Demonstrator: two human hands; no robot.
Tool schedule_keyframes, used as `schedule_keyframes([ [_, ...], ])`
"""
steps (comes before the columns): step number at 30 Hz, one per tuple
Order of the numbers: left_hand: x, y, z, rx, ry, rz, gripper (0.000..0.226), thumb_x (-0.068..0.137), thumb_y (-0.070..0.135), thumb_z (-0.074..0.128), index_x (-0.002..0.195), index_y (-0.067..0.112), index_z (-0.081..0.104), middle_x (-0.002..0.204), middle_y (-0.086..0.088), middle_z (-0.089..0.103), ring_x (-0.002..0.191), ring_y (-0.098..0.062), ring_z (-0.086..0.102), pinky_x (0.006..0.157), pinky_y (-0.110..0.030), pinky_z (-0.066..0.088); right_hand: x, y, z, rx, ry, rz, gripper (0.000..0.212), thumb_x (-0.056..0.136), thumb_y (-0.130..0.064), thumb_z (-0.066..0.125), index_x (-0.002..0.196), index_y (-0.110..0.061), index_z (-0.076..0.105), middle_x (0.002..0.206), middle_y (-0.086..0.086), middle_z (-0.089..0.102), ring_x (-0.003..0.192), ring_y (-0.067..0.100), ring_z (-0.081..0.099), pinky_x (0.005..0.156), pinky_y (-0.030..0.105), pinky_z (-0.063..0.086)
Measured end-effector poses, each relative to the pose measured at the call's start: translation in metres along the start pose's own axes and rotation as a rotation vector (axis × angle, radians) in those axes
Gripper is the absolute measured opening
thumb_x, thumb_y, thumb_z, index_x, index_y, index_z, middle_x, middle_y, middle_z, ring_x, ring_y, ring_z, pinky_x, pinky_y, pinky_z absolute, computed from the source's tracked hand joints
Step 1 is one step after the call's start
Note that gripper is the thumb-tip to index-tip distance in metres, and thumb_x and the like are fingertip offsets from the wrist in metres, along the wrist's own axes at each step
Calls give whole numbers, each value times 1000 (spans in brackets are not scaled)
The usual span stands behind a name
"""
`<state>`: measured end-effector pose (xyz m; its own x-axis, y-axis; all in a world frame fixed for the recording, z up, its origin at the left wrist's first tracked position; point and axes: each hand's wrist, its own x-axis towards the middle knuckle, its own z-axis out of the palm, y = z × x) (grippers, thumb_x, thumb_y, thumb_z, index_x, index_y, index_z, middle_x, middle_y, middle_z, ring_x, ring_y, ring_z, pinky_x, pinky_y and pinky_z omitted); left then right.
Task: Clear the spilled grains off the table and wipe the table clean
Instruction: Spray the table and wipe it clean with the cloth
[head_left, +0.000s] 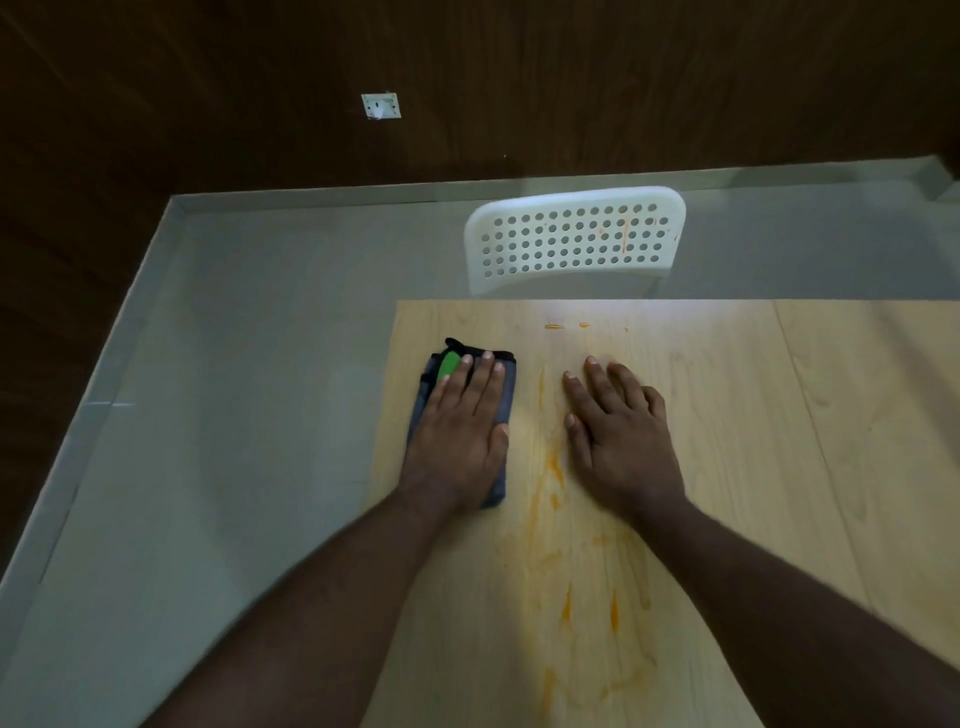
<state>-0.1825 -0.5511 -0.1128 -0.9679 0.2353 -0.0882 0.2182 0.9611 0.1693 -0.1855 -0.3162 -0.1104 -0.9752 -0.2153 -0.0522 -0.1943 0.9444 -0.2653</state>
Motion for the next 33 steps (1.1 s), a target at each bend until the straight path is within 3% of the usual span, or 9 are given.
schedule_keyframes([
  [7, 48, 12, -1, 48, 25, -195, 74, 104, 43, 15, 168, 12, -4, 177, -6, -4, 163, -26, -5, 132, -45, 2, -2, 0, 2, 11, 13, 0, 59, 111, -53, 19, 168, -35, 15, 177, -4, 8, 163, 21, -2, 131, 51, 8],
  [12, 2, 56, 15, 10, 50, -55, 72, 107, 43, 23, 168, 14, -2, 177, -5, -3, 163, -25, -6, 132, -46, 4, -5, 1, 3, 25, 55, -13, 58, 111, -51, 22, 166, -33, 23, 176, -2, 15, 163, 22, 4, 131, 49, 11],
  [16, -76, 79, 21, -13, 56, -49, 73, 107, 43, 22, 168, 17, -7, 177, -2, -11, 162, -22, -12, 132, -44, 1, -12, 1, 1, 62, 60, -37, 58, 110, -49, 27, 164, -29, 34, 174, 1, 24, 162, 22, 11, 130, 49, 14],
  [19, -126, 68, 25, -57, 28, -70, 72, 106, 44, 18, 167, 21, -12, 175, 4, -20, 160, -16, -21, 131, -39, -7, -29, 3, -3, 125, 43, -36, 54, 111, -44, 35, 162, -27, 38, 173, -1, 27, 162, 18, 12, 130, 41, 11],
  [26, -86, 48, 17, 24, 16, -167, 75, 102, 43, 15, 169, 14, -1, 177, -5, -2, 163, -25, -4, 132, -45, 1, -147, 0, 8, 64, -19, -104, 57, 108, -45, 34, 162, -28, 37, 173, -1, 23, 162, 18, 11, 131, 43, 16],
  [28, -79, 59, 19, 29, 27, -194, 75, 102, 42, 17, 168, 12, -1, 177, -6, -1, 163, -27, -3, 132, -47, 3, -167, 0, 11, 65, -6, -80, 54, 112, -44, 31, 163, -30, 33, 173, -5, 18, 163, 15, 4, 131, 39, 10],
  [33, -135, 100, 34, 14, 56, -14, 74, 106, 43, 22, 168, 12, -3, 177, -7, -5, 163, -27, -6, 132, -47, 5, -173, -7, 14, 40, 60, -76, 53, 113, -40, 31, 164, -27, 33, 173, -1, 21, 163, 15, 4, 131, 40, 12],
])
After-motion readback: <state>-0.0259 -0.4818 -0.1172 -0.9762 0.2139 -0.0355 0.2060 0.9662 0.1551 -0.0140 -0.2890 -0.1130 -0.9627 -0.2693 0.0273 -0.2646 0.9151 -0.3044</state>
